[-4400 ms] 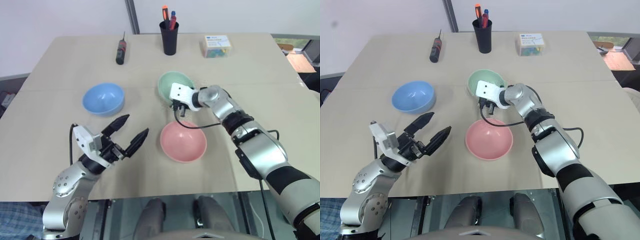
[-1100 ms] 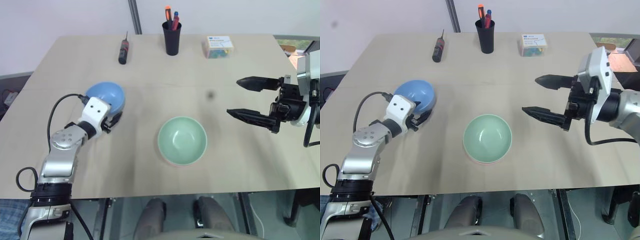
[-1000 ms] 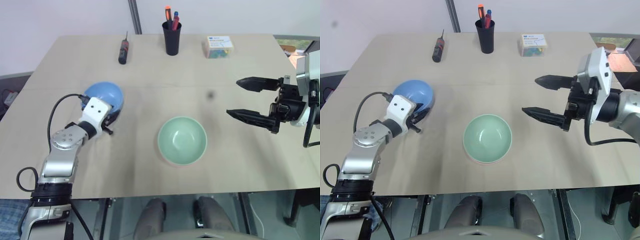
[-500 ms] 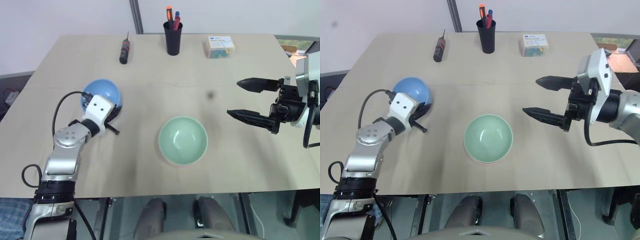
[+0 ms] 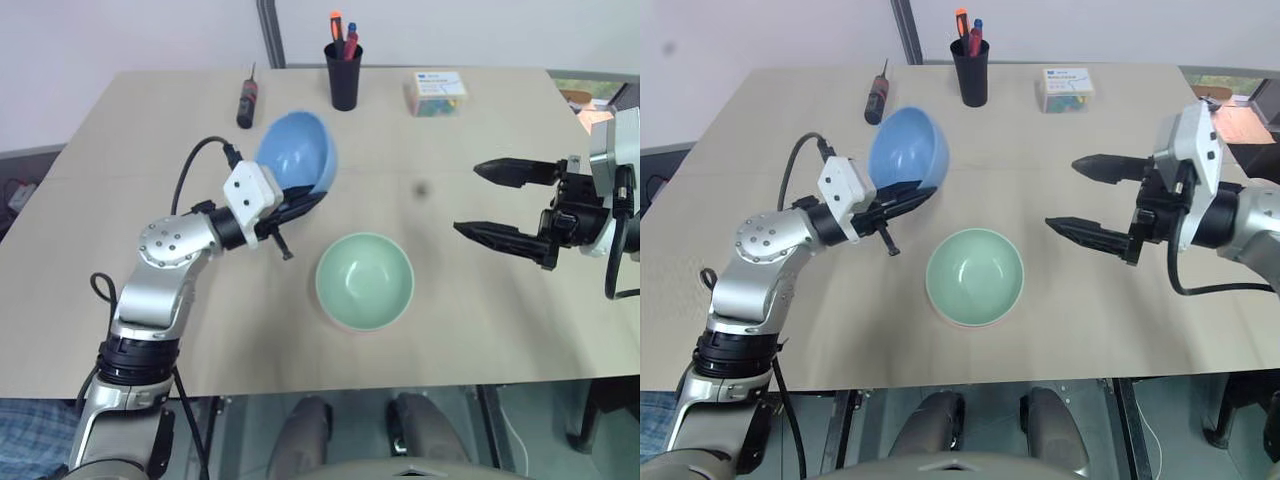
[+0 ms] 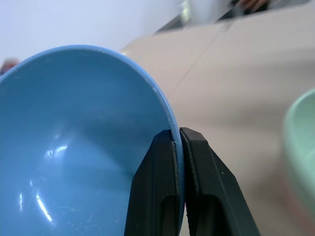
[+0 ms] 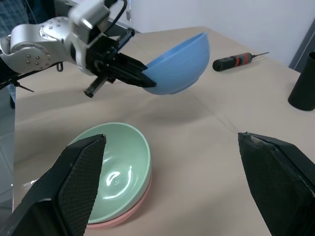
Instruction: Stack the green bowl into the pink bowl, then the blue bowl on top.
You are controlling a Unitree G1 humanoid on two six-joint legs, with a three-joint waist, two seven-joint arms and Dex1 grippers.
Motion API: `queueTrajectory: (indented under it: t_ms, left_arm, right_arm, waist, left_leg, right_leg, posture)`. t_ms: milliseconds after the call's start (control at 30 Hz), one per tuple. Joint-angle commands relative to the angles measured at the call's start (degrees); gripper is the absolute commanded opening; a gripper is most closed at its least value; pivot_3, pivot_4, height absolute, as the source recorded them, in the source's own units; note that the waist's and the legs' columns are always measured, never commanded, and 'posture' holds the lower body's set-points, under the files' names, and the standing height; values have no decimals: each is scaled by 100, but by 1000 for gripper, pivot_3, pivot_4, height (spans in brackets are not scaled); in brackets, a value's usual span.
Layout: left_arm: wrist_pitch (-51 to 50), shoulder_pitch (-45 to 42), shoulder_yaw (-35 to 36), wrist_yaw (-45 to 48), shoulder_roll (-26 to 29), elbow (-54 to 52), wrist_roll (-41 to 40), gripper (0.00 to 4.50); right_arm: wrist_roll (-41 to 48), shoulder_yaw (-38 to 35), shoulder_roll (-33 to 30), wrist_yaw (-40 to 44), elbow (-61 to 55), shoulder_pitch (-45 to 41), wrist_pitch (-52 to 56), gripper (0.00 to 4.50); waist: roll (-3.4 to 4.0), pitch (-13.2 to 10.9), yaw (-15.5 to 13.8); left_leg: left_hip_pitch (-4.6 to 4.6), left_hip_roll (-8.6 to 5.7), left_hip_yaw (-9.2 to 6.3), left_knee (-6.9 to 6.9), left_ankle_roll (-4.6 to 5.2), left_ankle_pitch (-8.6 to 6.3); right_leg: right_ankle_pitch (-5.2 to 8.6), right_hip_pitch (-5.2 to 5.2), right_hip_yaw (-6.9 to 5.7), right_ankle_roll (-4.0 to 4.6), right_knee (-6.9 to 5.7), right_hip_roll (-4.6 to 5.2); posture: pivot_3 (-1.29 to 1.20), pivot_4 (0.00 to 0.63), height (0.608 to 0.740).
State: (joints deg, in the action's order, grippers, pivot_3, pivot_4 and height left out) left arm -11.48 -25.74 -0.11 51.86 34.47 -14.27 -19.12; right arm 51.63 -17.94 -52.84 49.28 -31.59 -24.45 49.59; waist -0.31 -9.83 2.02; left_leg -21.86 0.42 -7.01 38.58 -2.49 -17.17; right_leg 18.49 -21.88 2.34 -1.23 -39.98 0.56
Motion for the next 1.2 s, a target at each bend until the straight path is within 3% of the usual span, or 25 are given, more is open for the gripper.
queueTrajectory:
  t_ms: [33,600,1167,1200]
  left_arm:
    - [48,-52,-31,519,33,-620,-602,28]
    - [-741,394,-49,1553,259,-1242,-2162,28]
    - [-1119,701,-255,2061,669,-1455,-2242,28]
    - [-1151,721,-237,2043,679,-1454,-2263,382]
  right_arm:
    - [50,-87,-60,-49,-188,21,-147,4500]
    - [133,-200,-130,-177,-304,278,-186,4500]
    - [171,-203,-210,-282,-356,355,-192,4500]
    - [165,-196,-206,-282,-349,359,-201,4500]
  waist:
    - [0,0,1]
    - [0,0,7]
    - [0,0,-1]
    - [0,0,-1]
  left_leg:
    - [0,0,1,0,0,0]
    - [3,5,1,5,1,-1]
    - [7,7,0,7,18,-10]
    - [7,7,0,7,18,-10]
  right_leg:
    - [0,0,0,0,0,-6]
    - [0,4,5,0,-2,-28]
    - [0,8,5,0,-1,-31]
    - [0,8,5,0,-1,-31]
  posture:
    - [0,150,740]
    - [0,150,740]
    - [0,150,740]
    - [0,150,740]
